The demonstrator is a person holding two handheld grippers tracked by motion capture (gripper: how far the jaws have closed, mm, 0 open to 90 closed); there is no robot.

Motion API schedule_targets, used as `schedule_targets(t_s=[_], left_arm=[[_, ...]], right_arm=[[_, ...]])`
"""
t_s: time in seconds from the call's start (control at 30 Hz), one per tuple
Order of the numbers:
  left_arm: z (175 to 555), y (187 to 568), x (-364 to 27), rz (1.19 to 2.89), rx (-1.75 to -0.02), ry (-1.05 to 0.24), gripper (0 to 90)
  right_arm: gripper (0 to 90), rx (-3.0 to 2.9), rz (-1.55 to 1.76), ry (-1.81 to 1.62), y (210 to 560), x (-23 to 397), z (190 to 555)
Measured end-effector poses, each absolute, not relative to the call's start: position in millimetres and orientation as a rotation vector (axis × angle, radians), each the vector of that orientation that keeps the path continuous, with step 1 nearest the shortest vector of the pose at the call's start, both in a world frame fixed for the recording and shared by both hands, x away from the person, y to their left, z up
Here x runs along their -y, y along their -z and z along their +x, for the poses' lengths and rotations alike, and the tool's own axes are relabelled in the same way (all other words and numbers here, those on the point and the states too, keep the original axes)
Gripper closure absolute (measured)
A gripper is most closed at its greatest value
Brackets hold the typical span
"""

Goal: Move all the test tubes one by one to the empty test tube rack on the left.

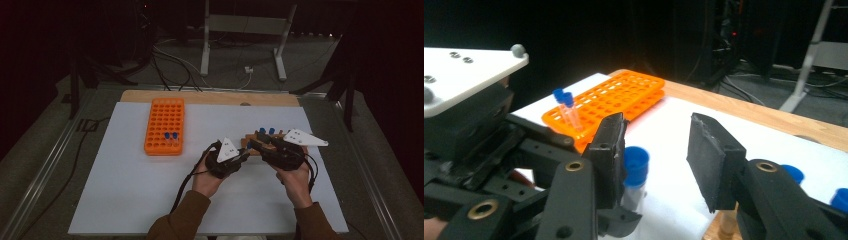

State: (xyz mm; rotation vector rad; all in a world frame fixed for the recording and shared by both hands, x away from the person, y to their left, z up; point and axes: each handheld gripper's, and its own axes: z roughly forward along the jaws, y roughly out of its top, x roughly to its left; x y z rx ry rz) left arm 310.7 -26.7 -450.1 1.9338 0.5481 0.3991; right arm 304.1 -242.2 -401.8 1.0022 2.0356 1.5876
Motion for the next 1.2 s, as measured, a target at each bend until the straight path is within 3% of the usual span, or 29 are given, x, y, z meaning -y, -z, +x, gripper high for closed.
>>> schedule_targets(t_s=[0.23,0.43,0.93,1.2], left_arm=[[305.8,448.4,24.4,1.919,-0.532,-0.424,79.0],[306.8,452.3,22.5,1.894,-0.557,-0.370,79.0],[310.6,446.2,-23.3,1.866,-0.668,-0.470,78.7],[309.8,444.2,-56.2,1.818,-0.736,-0.496,78.5]], right_arm=[[61.9,-2.047,1.005,-1.597,403.4,242.2,305.1],[63.0,-2.060,1.003,-1.618,404.7,240.4,305.3],[24.3,-1.950,1.105,-1.549,402.7,258.4,310.5],[12.1,-1.932,1.140,-1.497,402.6,272.1,314.8]])
